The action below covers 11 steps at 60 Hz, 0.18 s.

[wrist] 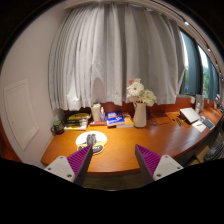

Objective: Arrange mouse

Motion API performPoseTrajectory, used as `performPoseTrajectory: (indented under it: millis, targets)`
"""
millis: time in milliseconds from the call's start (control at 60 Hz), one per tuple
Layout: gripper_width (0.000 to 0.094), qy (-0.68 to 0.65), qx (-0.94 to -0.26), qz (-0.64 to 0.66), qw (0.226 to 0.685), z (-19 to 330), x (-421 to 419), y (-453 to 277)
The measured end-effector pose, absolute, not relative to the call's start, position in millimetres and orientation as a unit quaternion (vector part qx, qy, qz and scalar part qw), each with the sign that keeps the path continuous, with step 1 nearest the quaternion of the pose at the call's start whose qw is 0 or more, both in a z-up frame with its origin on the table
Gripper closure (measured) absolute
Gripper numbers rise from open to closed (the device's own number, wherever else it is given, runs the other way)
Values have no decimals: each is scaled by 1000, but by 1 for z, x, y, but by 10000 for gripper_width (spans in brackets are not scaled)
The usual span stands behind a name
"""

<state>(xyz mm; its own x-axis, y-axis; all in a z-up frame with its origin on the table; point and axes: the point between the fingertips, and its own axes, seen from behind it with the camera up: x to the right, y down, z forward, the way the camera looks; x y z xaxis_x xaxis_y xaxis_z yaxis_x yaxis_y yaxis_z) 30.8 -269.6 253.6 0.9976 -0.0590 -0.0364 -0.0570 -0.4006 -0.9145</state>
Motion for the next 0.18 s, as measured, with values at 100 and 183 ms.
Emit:
performPoseTrajectory:
  millis: [100, 183]
  targets:
    - [88, 36, -841, 1, 540, 249, 31, -274]
    - [90, 38, -842, -2, 538, 247, 33, -276]
